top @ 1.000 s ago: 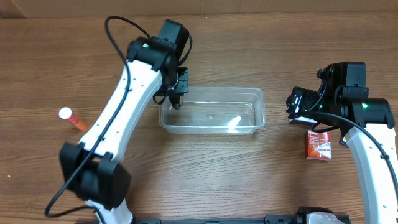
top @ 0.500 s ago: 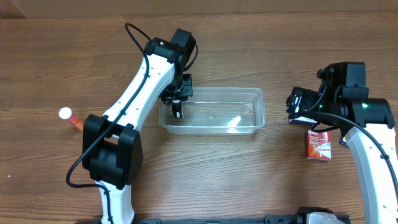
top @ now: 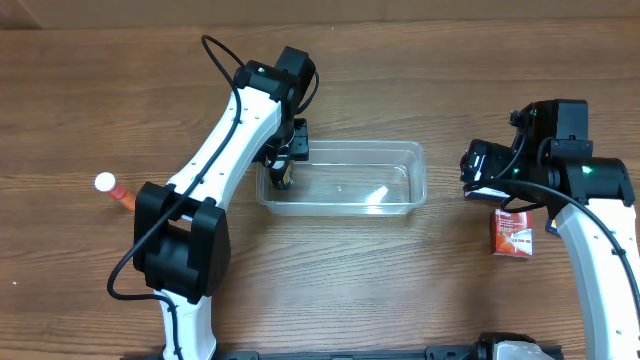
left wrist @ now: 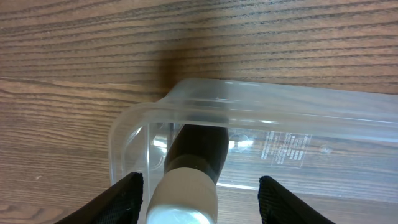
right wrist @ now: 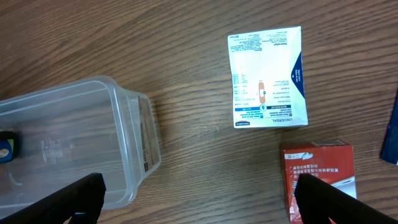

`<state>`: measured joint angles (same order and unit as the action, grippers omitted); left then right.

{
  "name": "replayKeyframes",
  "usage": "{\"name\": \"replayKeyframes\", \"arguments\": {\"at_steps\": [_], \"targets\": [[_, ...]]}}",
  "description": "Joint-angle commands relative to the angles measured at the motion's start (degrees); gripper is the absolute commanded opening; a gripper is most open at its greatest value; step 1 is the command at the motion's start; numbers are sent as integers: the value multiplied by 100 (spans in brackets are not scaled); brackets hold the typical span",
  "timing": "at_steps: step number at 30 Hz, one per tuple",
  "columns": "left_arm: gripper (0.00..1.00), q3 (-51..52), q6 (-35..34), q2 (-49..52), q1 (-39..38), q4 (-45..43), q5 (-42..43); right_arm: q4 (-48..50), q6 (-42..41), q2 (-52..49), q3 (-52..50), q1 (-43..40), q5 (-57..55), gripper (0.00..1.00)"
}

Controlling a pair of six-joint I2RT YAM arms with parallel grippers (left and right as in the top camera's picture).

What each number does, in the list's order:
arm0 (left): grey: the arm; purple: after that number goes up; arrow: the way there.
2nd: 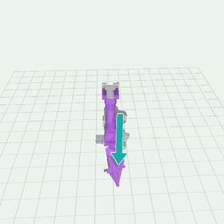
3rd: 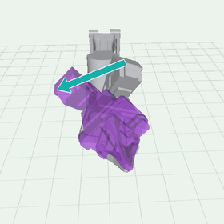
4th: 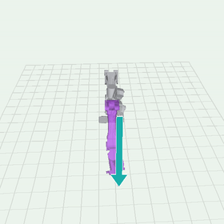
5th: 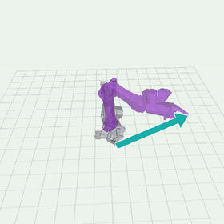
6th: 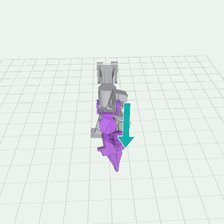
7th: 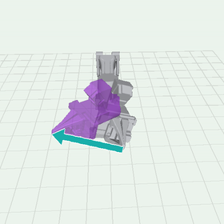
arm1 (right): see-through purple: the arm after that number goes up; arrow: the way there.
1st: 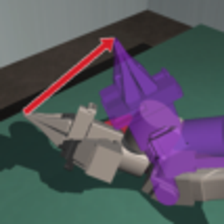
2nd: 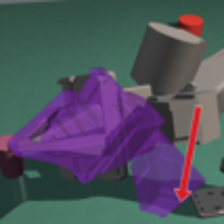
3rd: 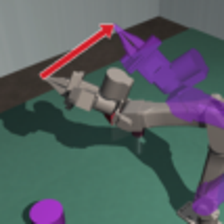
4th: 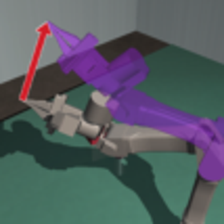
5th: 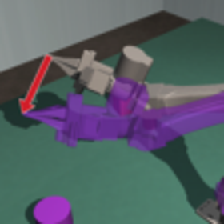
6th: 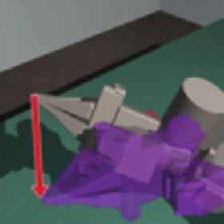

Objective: Pack container
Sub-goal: 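Carry the black bottle into the container's left end and release, then move the left gripper to the orange tube and grasp it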

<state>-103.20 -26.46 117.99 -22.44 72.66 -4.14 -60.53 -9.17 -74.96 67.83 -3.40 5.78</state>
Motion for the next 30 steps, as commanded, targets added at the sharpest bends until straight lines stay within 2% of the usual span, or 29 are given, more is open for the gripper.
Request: {"name": "replayKeyframes", "arguments": {"at_steps": [1, 5, 7, 8, 9, 13, 16, 17, 20, 23, 26, 30], "targets": [[60, -98, 149, -90, -4, 87, -90, 35, 20, 50, 184, -22, 33, 100], [61, -778, 227, -334, -9, 577, -98, 31, 20, 50, 184, -22, 33, 100], [68, -1174, 269, -566, -9, 791, -219, 33, 20, 50, 184, -22, 33, 100], [80, -1370, 267, -710, 2, 892, -358, 33, 20, 50, 184, -22, 33, 100], [100, -1604, 247, -920, 42, 1016, -557, 33, 20, 50, 184, -22, 33, 100], [100, -1884, -162, -1766, 584, 1416, -973, 17, 20, 50, 184, -22, 33, 100], [100, -1875, -981, -2238, 1427, 1934, -1241, 17, 20, 50, 184, -22, 35, 100], [100, -1864, -1069, -2334, 1749, 2055, -1235, 17, 20, 50, 184, -22, 35, 100], [100, -1707, -846, -2492, 2739, 2118, -1014, 22, 17, 50, 184, -22, 35, 100], [100, -1419, -385, -2417, 3532, 2039, -424, 22, 17, 50, 184, -22, 37, 100], [100, -822, -199, -2299, 4015, 1755, -164, 20, 17, 50, 184, -22, 37, 100], [100, -22, -85, -2184, 4288, 1147, -70, 17, 17, 50, 184, -22, 37, 100]]}}
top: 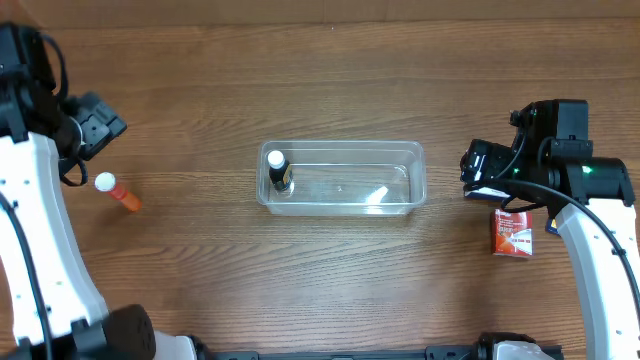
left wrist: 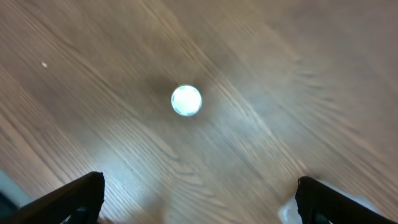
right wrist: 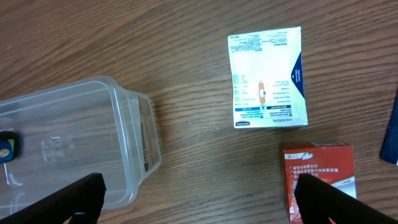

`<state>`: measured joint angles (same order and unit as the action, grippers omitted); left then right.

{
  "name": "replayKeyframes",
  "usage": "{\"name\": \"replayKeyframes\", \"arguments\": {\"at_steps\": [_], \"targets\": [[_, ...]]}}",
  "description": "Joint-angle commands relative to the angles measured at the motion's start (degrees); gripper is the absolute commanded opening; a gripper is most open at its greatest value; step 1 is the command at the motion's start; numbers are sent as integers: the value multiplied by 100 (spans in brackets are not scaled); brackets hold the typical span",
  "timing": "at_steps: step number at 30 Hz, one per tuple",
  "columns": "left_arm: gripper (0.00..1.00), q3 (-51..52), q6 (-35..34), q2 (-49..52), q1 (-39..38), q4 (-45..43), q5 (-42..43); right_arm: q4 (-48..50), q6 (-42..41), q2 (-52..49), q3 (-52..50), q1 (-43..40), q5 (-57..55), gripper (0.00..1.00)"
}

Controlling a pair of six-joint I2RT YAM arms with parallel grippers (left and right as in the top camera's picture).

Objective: Pack container
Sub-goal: 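Move the left gripper to the orange tube and grasp it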

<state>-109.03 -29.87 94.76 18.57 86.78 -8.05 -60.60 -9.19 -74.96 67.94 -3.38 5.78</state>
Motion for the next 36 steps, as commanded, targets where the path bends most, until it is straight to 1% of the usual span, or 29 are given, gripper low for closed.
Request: {"name": "replayKeyframes", "arguments": {"at_steps": [1, 7, 17, 21, 23, 27, 28, 31, 36], "targets": [[100, 789, 271, 177, 245, -426, 332, 24, 20, 50, 173, -24, 37, 100], [100, 1491, 466, 490, 400, -1126, 343, 22, 20, 50, 173, -24, 37, 100], [100, 1556, 592, 1279, 568, -1322, 367, 24, 20, 50, 173, -24, 35, 100], [97, 1556, 595, 1478, 570, -1381, 363, 24, 20, 50, 173, -24, 35, 100], [90, 1556, 612, 1554, 570, -1447, 363, 22, 22, 50, 173, -24, 35, 100], [82, 1556, 612, 1663, 568, -1447, 363, 22, 22, 50, 173, -24, 35, 100], [79, 1556, 614, 1698, 568, -1445, 365, 22, 20, 50, 173, -24, 35, 100], [63, 1556, 614, 1770, 568, -1443, 363, 22, 20, 50, 173, -24, 35, 100], [45, 1556, 614, 1773, 568, -1438, 361, 22, 22, 50, 173, -24, 35, 100]]}}
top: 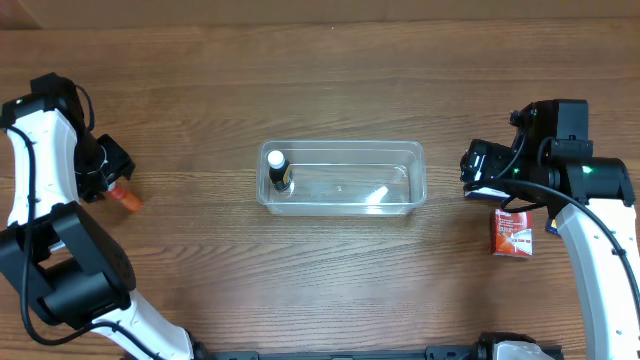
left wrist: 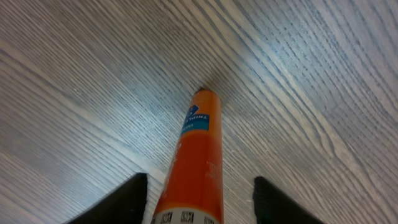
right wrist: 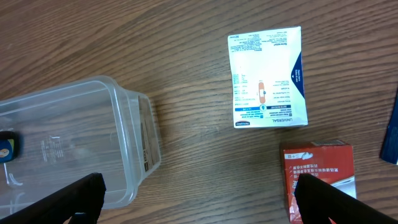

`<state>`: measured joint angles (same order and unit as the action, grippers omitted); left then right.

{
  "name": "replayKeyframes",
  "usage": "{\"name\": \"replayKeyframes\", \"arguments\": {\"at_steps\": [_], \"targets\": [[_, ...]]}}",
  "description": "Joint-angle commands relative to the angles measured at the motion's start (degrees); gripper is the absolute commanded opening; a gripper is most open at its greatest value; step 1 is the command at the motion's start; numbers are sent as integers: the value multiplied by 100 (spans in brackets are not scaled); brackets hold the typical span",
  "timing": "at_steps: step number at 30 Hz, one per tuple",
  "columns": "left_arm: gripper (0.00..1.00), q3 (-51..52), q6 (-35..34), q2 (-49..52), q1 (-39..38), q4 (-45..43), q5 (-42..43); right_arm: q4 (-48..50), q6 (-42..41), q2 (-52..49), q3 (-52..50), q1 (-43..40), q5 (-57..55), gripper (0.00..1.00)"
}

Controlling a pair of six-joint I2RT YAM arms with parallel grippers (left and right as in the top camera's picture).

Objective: Pack container
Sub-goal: 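Move the left gripper to the orange tube and grasp it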

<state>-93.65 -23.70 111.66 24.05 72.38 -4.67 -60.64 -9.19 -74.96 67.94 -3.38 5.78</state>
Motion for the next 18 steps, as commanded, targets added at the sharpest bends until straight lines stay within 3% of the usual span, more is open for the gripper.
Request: {"name": "replayKeyframes", "arguments": {"at_steps": [1, 12, 18], "targets": [[41, 17, -2, 83, 20, 2, 22, 26, 22, 50, 173, -24, 35, 100], [6, -11, -4, 76, 13, 118, 24, 26, 20, 50, 173, -24, 35, 100], [4, -385, -26, -216, -175, 455, 59, 28, 20, 50, 173, -24, 35, 100]]}}
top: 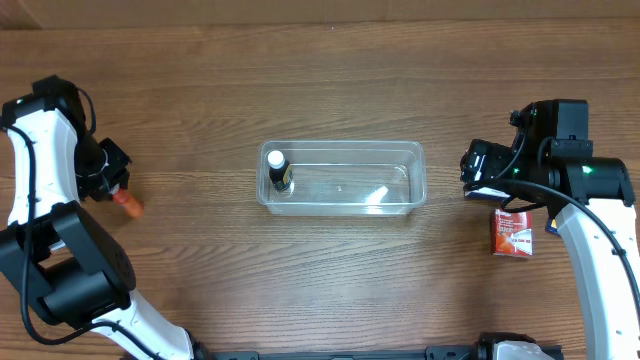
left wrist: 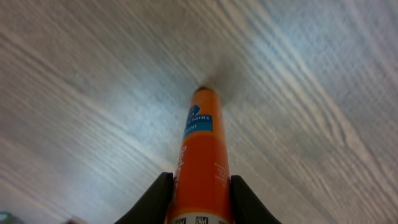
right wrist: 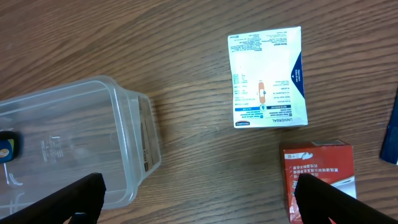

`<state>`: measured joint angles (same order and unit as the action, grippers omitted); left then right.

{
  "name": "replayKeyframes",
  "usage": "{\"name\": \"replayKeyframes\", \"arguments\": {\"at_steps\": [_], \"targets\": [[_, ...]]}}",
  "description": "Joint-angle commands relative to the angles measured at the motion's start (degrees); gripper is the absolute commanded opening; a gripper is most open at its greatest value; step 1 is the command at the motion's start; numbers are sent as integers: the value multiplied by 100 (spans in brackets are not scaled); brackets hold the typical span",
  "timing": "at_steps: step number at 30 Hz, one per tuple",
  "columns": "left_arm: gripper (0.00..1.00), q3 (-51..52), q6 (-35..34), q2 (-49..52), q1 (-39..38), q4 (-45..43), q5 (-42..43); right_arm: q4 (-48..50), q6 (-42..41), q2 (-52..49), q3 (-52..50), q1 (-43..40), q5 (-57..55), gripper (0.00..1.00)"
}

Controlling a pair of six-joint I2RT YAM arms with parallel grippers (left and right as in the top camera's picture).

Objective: Pack container
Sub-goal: 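Move the left gripper to the orange tube and grasp it, then place the orange tube upright beside the black bottle and release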

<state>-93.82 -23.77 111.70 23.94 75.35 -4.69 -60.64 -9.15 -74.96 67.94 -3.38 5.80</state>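
A clear plastic container (top: 395, 205) lies mid-table with a dark bottle with a white cap (top: 279, 169) standing at its left end. At the far left my left gripper (left wrist: 200, 202) is shut on an orange tube (left wrist: 200, 158), whose tip (top: 131, 205) pokes out below the gripper in the overhead view. My right gripper (right wrist: 198, 196) hovers open to the right of the container, over bare wood, holding nothing. A white and blue box (right wrist: 268, 77) and a red box (right wrist: 321, 180) lie below it.
The red box (top: 513, 232) lies on the table under the right arm. A dark blue item (right wrist: 392, 127) shows at the right edge of the right wrist view. Wood table surface surrounds the container.
My left gripper's fingers stood apart on either side of the orange tube; now they are shut against it. The right arm has not moved.
My left gripper was in the container's left end, fingers open around the dark bottle. Then the bottle stood alone there and the left arm was at the far left, over the orange tube. It then straddled the tube, and now grips it.
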Motion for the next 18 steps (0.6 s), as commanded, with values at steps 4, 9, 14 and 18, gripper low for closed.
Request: {"name": "replayKeyframes", "arguments": {"at_steps": [4, 9, 14, 18], "targets": [[4, -872, 70, -839, -605, 581, 595, 28, 17, 50, 173, -24, 33, 100], [4, -1283, 109, -1908, -1674, 649, 745, 52, 15, 50, 173, -24, 33, 100], [4, -1305, 55, -2573, -3126, 549, 706, 59, 15, 50, 173, -24, 33, 100], [4, -1222, -120, -2509, -4004, 586, 660, 59, 15, 50, 173, -24, 33, 100]]}}
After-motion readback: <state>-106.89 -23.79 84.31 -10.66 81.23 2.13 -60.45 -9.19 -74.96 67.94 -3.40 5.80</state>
